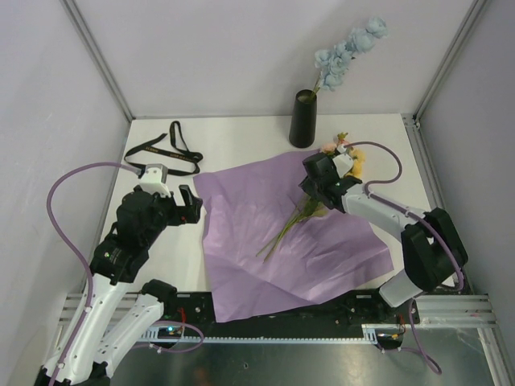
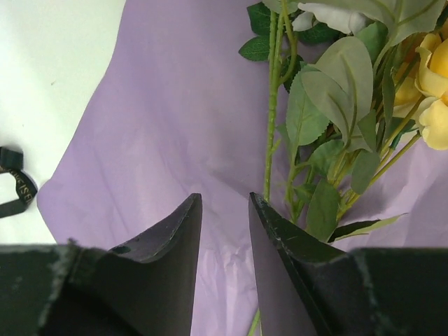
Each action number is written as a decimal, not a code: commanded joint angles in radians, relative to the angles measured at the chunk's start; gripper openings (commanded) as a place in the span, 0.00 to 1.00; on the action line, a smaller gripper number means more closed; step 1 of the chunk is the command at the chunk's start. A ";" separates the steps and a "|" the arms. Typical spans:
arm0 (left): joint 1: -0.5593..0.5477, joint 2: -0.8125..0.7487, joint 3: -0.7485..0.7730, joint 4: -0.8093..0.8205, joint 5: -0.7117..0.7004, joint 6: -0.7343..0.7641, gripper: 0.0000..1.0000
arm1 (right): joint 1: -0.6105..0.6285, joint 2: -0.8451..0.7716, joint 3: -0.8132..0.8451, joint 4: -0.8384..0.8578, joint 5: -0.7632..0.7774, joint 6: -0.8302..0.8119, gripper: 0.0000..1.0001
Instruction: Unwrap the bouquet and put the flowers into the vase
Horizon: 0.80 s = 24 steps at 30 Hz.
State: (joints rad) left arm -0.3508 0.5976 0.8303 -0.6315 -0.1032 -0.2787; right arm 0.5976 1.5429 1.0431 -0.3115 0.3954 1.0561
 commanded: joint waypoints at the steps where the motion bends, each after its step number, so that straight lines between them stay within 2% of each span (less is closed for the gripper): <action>1: 0.001 0.001 -0.007 0.019 -0.016 0.024 1.00 | -0.013 0.038 0.000 0.044 0.022 0.059 0.38; 24: 0.001 -0.005 -0.008 0.018 -0.016 0.024 1.00 | -0.046 0.268 0.011 0.104 -0.004 0.186 0.38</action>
State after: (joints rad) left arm -0.3508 0.6010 0.8303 -0.6312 -0.1032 -0.2787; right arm 0.5591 1.7790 1.0431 -0.2386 0.3721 1.2026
